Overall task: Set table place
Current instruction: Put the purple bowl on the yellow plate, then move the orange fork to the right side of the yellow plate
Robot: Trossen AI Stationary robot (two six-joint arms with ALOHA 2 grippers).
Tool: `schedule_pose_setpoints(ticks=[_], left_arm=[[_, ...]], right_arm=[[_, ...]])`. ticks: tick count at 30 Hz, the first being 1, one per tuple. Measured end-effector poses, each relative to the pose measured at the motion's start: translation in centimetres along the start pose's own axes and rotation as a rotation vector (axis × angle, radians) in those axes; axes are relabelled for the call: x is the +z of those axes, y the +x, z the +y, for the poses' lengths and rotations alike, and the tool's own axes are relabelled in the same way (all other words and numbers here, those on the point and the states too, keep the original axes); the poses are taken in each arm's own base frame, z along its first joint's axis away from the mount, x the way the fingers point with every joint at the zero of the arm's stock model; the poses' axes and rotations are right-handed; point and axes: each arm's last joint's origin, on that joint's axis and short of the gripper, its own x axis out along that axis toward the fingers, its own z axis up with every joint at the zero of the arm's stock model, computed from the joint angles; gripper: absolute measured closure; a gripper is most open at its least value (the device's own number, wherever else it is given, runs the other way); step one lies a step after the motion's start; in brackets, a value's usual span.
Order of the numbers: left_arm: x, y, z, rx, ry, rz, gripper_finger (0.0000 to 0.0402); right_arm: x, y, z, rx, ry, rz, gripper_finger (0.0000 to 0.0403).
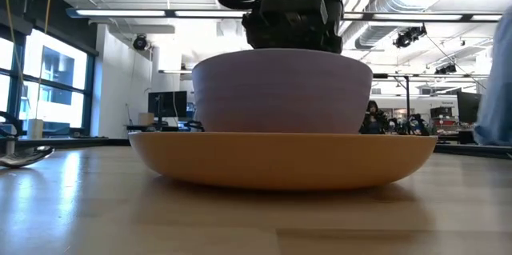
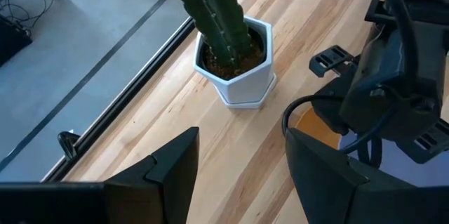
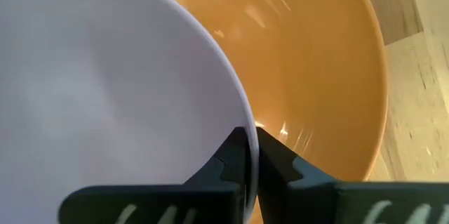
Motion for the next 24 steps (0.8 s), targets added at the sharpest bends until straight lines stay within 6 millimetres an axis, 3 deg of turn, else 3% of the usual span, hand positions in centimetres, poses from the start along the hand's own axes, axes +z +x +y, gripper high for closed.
schedule_pose_setpoints(ticks=[10,14,19,24], left_arm=[[0.0,0.0,0.0,0.0,0.0,0.0,0.0202],[0.0,0.0,0.0,0.0,0.0,0.0,0.0202],[0.0,0.0,0.0,0.0,0.0,0.0,0.0202],[0.0,0.0,0.0,0.0,0.005,0.001,0.0202]], right_arm=[[0.0,0.2,0.0,-0.003,-0.013,0.003,0.0334],[0.3,-0.9,0.3,-0.009,-0.026,0.007,0.0313],[1.1,-3.8,0.7,-0.085,-0.05,-0.011,0.0298],[1.0,-8.4,1.1,-0.22,-0.019,0.003,0.0295]])
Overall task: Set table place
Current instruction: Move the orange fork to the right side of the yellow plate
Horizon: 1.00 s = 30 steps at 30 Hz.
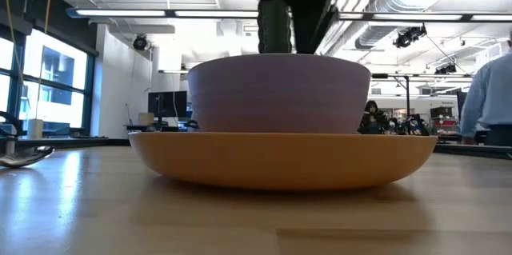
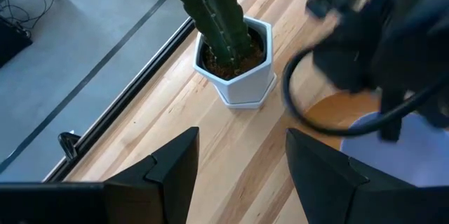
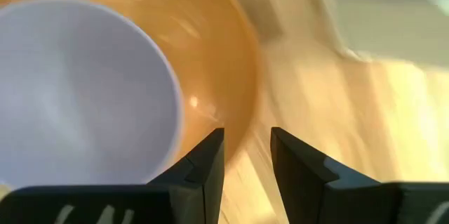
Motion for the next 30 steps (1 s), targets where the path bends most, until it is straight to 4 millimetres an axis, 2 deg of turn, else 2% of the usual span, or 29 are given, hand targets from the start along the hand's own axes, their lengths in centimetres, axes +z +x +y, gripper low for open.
schedule_pose_setpoints(ticks=[4,7,9,14,17,21,26,30], left_arm=[[-0.1,0.0,0.0,-0.014,0.016,0.016,0.0202],[-0.1,0.0,0.0,-0.017,0.032,0.02,0.0202],[-0.1,0.0,-0.1,-0.024,0.041,0.027,0.0202],[-0.1,0.0,-0.1,-0.033,0.074,0.036,0.0202],[-0.1,0.0,-0.1,-0.035,0.08,0.038,0.0202],[-0.1,0.0,-0.1,-0.035,0.087,0.037,0.0202],[-0.1,0.0,-0.1,-0.034,0.088,0.037,0.0202],[-0.1,0.0,-0.1,-0.034,0.079,0.037,0.0202]], right_arm=[[-2.0,-3.3,0.5,-0.166,0.076,0.025,0.0295],[-3.7,-5.1,1.9,-0.137,0.148,-0.095,0.0295],[-5.7,-6.2,2.4,-0.142,0.229,-0.119,0.0295],[-11.2,-6.2,3.6,-0.129,0.457,-0.105,0.0295],[-15.1,-5.0,4.1,-0.155,0.591,-0.026,0.0294],[-19.3,-3.0,5.3,-0.134,0.745,0.027,0.0294],[-22.1,0.2,6.6,-0.039,0.87,0.072,0.0294],[-23.8,2.6,6.5,-0.057,0.893,0.165,0.0294]])
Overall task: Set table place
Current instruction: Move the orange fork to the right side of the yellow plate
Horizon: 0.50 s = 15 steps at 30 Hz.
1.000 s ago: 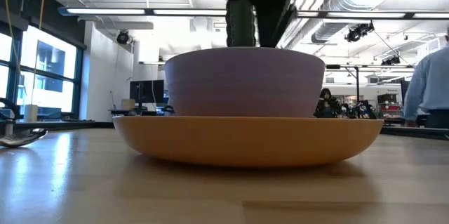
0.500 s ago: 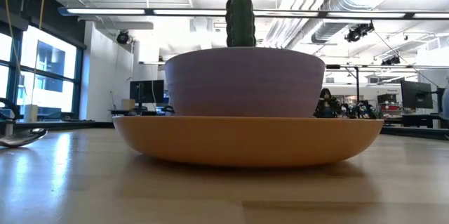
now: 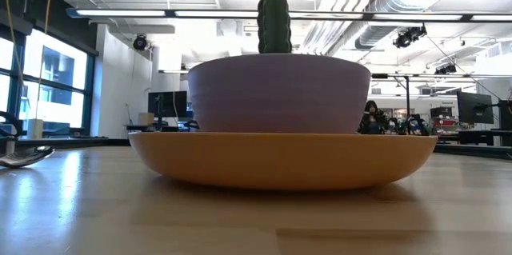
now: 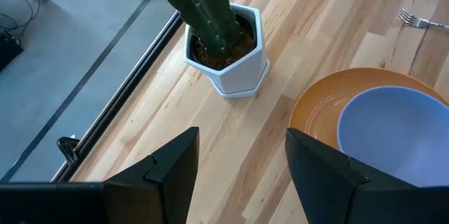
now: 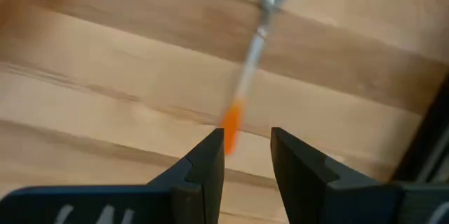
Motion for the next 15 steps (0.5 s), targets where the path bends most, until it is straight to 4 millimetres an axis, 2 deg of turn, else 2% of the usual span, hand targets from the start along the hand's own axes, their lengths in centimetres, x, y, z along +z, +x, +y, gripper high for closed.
schedule_pose_setpoints(ticks=[4,10,15], left_arm=[[0.0,0.0,0.0,0.0,-0.003,0.0,0.0201],[0.0,0.0,0.0,0.001,-0.017,-0.003,0.0202],[0.0,0.0,0.0,0.001,-0.018,-0.003,0.0202]], right_arm=[[0.4,1.6,-0.7,-0.067,0.021,0.02,0.0294],[1.0,3.6,-0.1,0.043,0.043,0.027,0.0294],[1.7,4.9,-0.9,0.003,0.073,-0.005,0.0294]])
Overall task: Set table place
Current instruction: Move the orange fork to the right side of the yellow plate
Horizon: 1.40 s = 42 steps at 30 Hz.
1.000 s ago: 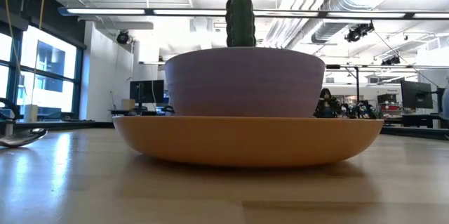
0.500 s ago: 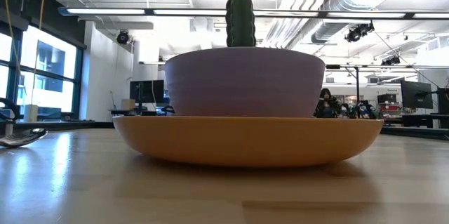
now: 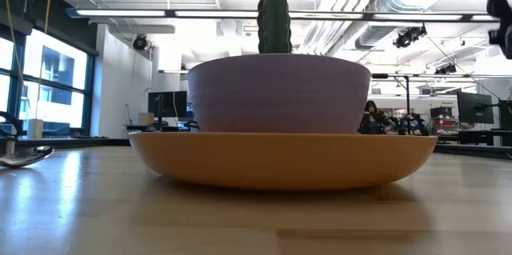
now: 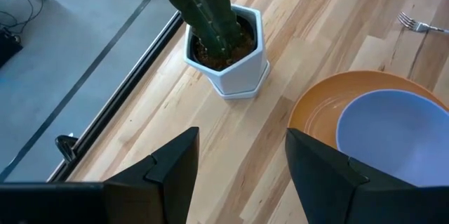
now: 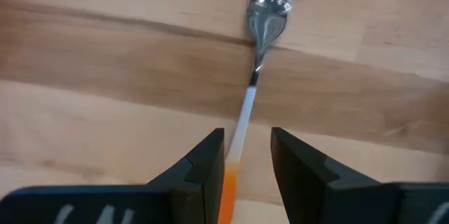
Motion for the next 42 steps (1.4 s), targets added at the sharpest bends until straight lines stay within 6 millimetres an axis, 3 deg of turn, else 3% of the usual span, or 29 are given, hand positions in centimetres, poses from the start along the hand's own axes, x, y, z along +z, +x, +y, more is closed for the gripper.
schedule_pose_setpoints(ticks=[9,17,25,33,42], left_arm=[[0.0,0.0,0.0,0.0,-0.008,0.0,0.0202],[0.0,0.0,0.0,0.0,-0.011,0.0,0.0202],[0.0,0.0,0.0,0.0,-0.011,0.0,0.0202],[0.0,0.0,0.0,0.0,-0.011,0.0,0.0202],[0.0,0.0,0.0,0.0,-0.01,0.0,0.0202]], right_arm=[[0.6,2.0,-0.6,0.022,0.024,0.0,0.0294],[0.8,2.5,-0.8,0.043,0.043,-0.02,0.0304],[1.0,2.5,-0.8,0.049,0.034,-0.036,0.0395],[1.4,2.2,-0.7,0.063,0.061,-0.031,0.0401],[3.9,0.6,0.4,0.226,0.172,-0.162,0.0402]])
